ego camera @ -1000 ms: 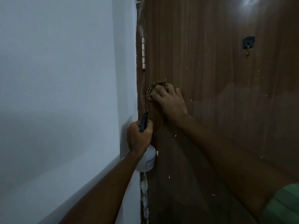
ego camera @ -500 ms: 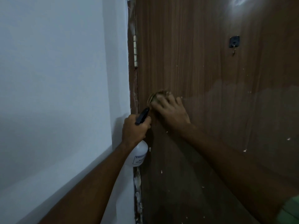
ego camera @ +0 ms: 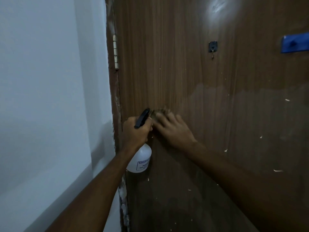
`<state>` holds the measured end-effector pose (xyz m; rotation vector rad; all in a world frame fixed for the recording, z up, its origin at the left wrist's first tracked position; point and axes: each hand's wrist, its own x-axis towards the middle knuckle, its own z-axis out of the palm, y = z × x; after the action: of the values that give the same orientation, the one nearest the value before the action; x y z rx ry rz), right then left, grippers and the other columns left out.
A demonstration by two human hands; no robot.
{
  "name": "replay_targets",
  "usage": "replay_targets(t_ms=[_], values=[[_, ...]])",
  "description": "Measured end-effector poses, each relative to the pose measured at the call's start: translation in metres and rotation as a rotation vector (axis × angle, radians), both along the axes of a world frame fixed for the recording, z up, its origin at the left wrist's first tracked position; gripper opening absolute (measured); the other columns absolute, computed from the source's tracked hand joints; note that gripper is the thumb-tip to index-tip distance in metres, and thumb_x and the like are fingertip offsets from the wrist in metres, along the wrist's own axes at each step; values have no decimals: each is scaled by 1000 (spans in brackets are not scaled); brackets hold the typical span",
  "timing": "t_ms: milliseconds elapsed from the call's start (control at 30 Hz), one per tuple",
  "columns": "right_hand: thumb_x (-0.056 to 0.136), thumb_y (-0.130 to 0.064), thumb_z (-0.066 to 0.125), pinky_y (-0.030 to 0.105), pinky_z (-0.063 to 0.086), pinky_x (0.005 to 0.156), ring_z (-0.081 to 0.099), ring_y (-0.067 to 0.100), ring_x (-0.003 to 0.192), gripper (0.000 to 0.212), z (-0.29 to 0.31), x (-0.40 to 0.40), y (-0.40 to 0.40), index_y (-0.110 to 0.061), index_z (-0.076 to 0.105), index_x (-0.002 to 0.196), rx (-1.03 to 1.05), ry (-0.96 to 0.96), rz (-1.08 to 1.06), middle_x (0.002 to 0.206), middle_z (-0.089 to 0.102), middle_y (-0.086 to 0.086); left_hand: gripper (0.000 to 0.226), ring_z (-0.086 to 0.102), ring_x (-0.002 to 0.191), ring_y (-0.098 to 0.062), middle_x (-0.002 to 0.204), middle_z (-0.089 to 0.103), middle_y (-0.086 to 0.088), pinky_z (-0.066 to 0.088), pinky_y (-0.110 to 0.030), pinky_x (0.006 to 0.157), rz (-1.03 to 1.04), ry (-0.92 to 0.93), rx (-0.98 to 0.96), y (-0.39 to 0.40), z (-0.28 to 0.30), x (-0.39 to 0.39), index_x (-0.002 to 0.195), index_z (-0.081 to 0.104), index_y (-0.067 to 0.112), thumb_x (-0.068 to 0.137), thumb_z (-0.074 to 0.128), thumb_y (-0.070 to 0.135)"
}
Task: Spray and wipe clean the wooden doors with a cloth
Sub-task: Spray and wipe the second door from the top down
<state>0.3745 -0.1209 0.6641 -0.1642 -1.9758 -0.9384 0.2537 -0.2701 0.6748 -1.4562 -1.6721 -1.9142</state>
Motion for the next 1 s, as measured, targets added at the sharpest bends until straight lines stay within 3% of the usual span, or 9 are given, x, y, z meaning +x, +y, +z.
replay_targets(t_ms=[67,167,300,467,567,700,833,900,1000], values=[[97,-31,56,49,45,95,52,40,129,59,-8,12,12,-19,45,154,78,-74,-38,155,46,17,26,61,46,-11,66,70,-8,47,-23,44,2,6,17,2,3,7,79,72,11,104,65,18],[86,-26,77,54,47,96,51,43,126,68,44,26,18,-18,52,148,-41,222,-49,151,48,19,27,60,45,-9,66,71,-4,45,-23,44,-24,-9,13,9,12,14,77,72,14,103,65,19],[91,-16,70,47,49,91,53,39,119,53,81,37,11,-20,58,142,-137,495,-69,146,53,18,27,61,46,-12,67,71,-5,46,-27,44,-60,7,-6,20,18,22,78,71,14,104,65,22],[96,-26,63,47,51,85,60,38,115,42,-8,48,10,-20,64,138,-61,321,-86,136,61,16,39,62,46,-29,65,71,-9,49,-37,48,-151,-4,-12,32,21,34,72,72,14,103,65,38],[89,-20,71,50,55,87,56,41,118,49,38,70,22,-20,63,138,-117,392,-122,139,59,16,38,60,44,-26,66,72,-9,49,-38,50,-164,-3,-54,39,31,45,73,72,12,102,66,36],[93,-6,43,47,53,88,54,40,120,50,108,83,20,-18,64,136,-224,645,-128,142,58,15,35,59,42,-22,67,72,-9,47,-34,48,-189,17,-64,52,45,64,75,72,7,103,67,28],[89,-12,73,45,55,88,52,37,122,54,18,80,16,-19,61,140,-227,506,-98,145,55,14,38,58,42,-25,65,71,-16,46,-35,46,-212,-1,-48,59,45,76,72,71,3,102,67,26],[88,-15,78,45,56,85,58,34,117,50,-22,88,18,-19,65,136,-186,402,-93,140,60,13,39,56,42,-25,64,69,-15,44,-31,45,-249,-4,-55,62,44,82,71,71,4,104,65,24],[84,-15,80,43,56,83,58,35,116,48,15,108,29,-19,68,130,-202,390,-97,137,61,12,35,57,43,-23,66,71,-13,44,-30,44,-274,-8,-67,66,48,92,72,71,7,103,66,23]])
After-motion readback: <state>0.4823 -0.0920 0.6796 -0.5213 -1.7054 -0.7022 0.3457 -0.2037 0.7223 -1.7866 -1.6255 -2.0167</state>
